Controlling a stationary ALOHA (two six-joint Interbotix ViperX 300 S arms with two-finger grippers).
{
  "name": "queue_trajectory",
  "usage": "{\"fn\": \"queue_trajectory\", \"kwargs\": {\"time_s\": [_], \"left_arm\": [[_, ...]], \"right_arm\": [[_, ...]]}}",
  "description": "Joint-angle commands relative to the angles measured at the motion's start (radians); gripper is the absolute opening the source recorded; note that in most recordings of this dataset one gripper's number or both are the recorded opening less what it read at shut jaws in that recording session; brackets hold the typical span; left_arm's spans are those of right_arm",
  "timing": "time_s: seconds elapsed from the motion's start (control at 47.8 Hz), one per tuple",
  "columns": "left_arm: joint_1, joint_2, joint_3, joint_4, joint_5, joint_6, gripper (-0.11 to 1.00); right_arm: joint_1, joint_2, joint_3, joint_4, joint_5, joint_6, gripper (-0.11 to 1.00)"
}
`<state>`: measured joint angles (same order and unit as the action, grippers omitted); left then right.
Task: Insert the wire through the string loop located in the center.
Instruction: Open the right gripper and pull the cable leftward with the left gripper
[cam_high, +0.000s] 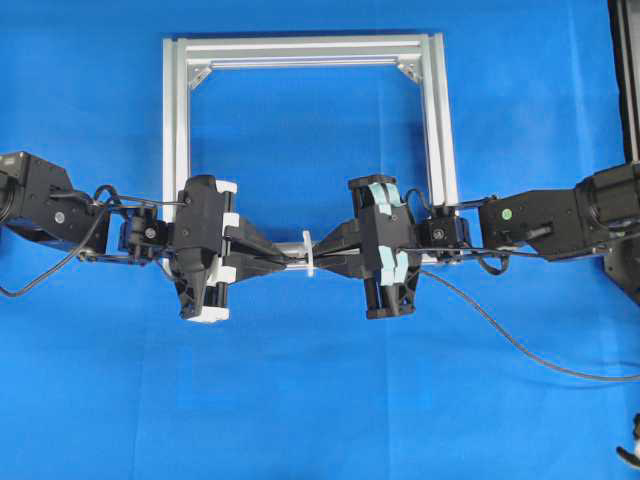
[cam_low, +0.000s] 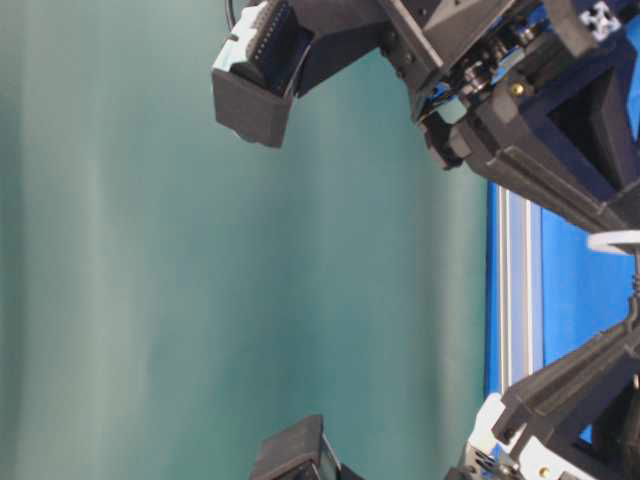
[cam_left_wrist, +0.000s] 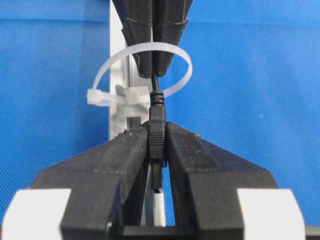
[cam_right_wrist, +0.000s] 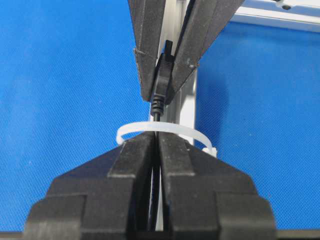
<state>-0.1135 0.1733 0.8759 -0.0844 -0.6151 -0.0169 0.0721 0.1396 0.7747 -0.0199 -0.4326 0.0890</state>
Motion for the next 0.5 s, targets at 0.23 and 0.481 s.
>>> {"fn": "queue_trajectory", "kwargs": {"time_s": [0.23,0.481], "left_arm": [[-0.002,-0.014,-0.014,0.002,-0.003,0.002,0.08],[-0.002,-0.014,-0.012,0.002,-0.002,0.002,0.08]], "right_arm": [[0.002,-0.014,-0.009,0.002,0.009,0.002,-0.02],[0.002,-0.015,-0.009,0.005,0.026,0.003,0.49]]}}
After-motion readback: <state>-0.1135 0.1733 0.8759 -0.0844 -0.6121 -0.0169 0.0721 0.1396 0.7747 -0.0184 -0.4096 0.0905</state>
